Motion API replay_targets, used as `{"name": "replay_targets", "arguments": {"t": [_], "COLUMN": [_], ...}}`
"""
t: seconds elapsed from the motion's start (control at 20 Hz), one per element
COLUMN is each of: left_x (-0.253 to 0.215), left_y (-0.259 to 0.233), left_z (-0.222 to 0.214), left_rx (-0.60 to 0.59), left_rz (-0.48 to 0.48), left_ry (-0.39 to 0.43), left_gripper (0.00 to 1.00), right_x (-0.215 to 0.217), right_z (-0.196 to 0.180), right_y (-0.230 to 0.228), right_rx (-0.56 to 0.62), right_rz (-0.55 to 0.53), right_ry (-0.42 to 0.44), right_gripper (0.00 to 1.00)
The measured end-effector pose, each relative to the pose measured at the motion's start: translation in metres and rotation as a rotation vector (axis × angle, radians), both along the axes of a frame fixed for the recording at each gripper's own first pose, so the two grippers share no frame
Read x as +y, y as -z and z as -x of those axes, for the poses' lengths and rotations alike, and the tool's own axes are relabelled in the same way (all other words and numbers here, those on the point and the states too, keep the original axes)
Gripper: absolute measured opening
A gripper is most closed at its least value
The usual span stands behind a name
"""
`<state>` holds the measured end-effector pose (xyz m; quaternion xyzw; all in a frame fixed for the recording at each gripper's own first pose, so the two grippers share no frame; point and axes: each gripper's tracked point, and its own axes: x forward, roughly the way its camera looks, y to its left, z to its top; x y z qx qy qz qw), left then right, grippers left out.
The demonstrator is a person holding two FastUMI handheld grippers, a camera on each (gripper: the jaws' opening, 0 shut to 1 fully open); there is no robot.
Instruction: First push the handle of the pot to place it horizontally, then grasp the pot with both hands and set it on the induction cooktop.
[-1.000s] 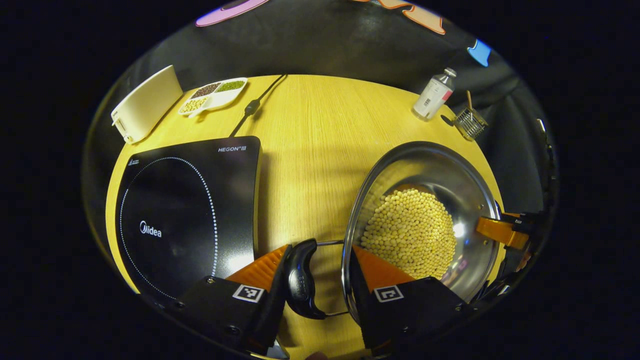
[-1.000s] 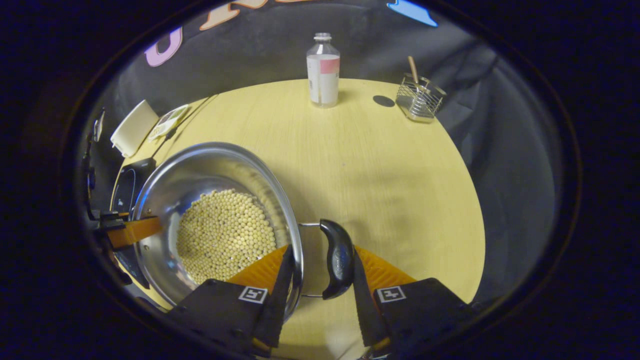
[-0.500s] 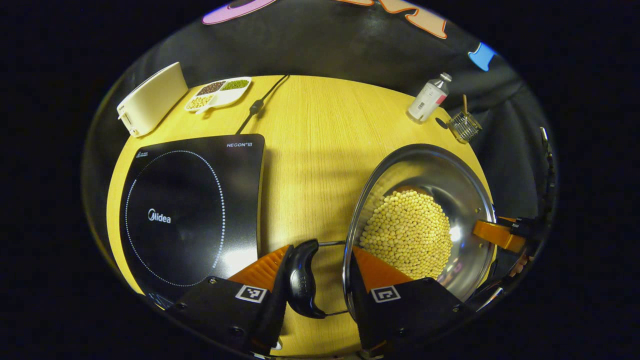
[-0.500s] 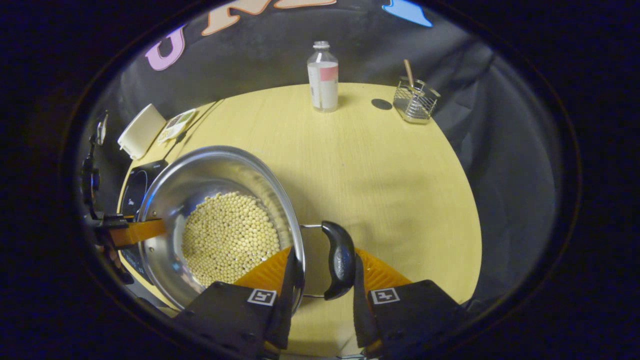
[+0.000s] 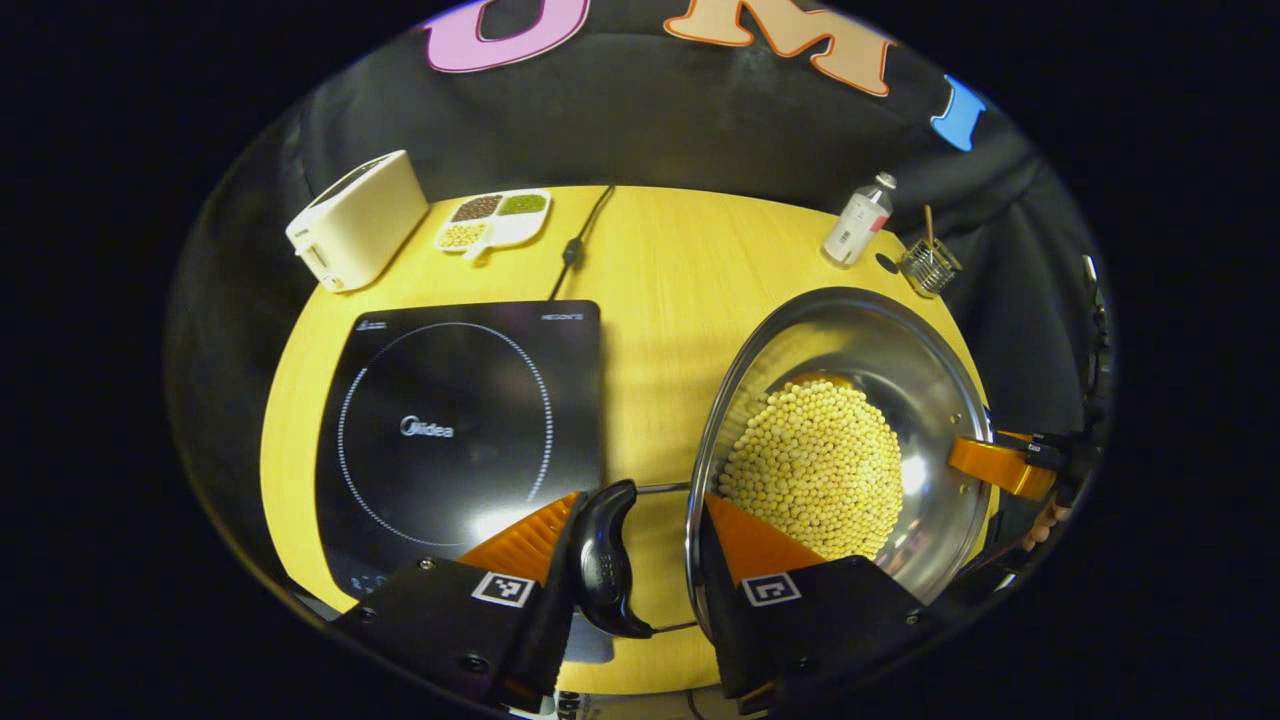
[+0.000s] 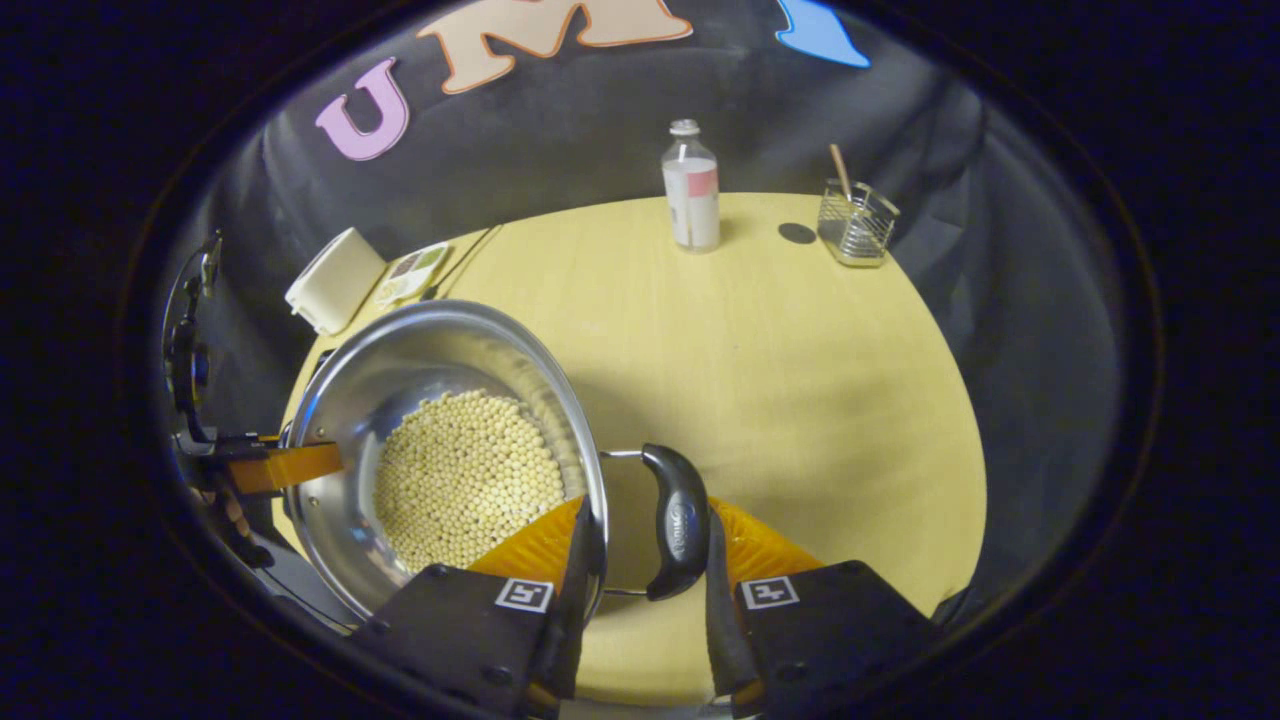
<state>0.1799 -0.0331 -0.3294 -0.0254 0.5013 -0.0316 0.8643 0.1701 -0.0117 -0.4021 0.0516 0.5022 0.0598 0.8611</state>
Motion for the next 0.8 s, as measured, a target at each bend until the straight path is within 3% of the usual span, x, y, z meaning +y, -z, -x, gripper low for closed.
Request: {"name": "replay_targets", "arguments": {"t": [0.25,0.8], "left_x": [0.034,0.135], "left_y": [-0.013,0.01], "left_z": [0.001,-0.025], "left_rx": [0.001,0.03], "left_rz": [-0.03,0.043], "left_ry": [0.012,0.133], "left_gripper": [0.63,0.6], "right_x": [0.034,0.139], "right_z": [0.004,0.018], "right_y": [-0.005,0.0], "right_rx": [0.005,0.058], "right_rz": [-0.032,0.038], "right_ry": [0.02,0.13], "right_gripper": [0.48,0.48]}}
